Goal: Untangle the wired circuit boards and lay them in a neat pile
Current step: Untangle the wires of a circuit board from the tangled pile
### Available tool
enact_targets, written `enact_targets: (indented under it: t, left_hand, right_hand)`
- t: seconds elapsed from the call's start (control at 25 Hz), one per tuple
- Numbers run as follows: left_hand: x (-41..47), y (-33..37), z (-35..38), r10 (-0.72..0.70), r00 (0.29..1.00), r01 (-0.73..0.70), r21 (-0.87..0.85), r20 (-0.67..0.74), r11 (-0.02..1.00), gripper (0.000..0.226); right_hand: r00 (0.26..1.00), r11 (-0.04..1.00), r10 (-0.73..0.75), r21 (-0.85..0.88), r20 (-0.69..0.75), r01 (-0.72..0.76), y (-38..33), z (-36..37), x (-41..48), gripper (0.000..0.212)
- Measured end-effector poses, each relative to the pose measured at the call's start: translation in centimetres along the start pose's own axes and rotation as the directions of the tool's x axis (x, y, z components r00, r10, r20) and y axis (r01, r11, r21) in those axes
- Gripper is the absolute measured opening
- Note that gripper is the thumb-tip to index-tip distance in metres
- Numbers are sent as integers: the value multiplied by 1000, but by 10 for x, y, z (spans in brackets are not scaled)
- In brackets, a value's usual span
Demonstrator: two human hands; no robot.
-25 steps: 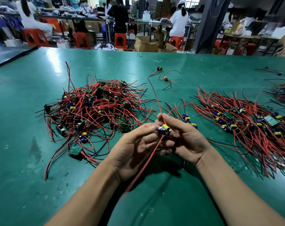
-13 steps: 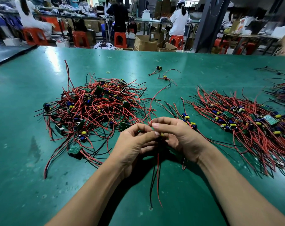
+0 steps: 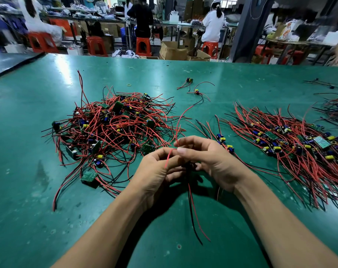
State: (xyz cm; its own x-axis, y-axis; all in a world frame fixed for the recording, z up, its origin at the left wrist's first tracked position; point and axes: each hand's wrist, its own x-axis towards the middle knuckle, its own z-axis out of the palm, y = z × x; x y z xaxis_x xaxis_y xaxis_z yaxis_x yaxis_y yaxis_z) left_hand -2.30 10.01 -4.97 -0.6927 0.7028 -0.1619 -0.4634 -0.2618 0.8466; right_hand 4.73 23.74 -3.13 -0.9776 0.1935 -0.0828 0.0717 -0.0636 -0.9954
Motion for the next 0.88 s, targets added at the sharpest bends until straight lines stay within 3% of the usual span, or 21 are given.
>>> enact_targets:
  t: [0.12, 0.24, 0.4, 0.52, 0.64, 0.76, 0.88]
  left_hand:
    - [-3, 0, 2, -1, 1000, 1, -23, -1, 1000, 25]
    - [-4, 0, 3, -16, 1000, 16, 23, -5, 1000, 29]
    - [-3, 4, 2, -62, 998, 62, -24, -5, 998, 27]
    - [-4, 6, 1, -109, 994, 111, -63, 31, 992, 31]
    - [-4, 7, 1, -138, 990, 137, 28, 39, 990, 23]
    - [-4, 6, 4, -107, 994, 105, 121, 6, 987, 8]
    - [-4, 3, 4, -73, 997, 75, 148, -16, 986, 12]
  right_hand:
    - [1000, 999, -3, -49, 6, 3, 3, 2, -1, 29]
    - [996, 1000, 3, 21, -87, -2, 3, 3, 1, 18]
    - [984, 991, 23, 133, -175, 1, 3, 2, 5, 21]
    - [988, 980, 43, 199, -152, -12, 3, 1, 4, 21]
    - [988, 981, 44, 192, -146, -15, 3, -1, 4, 27]
    - [990, 991, 10, 135, -138, 8, 7, -1, 6, 28]
    - [995, 989, 6, 150, -104, 10, 9, 0, 6, 26]
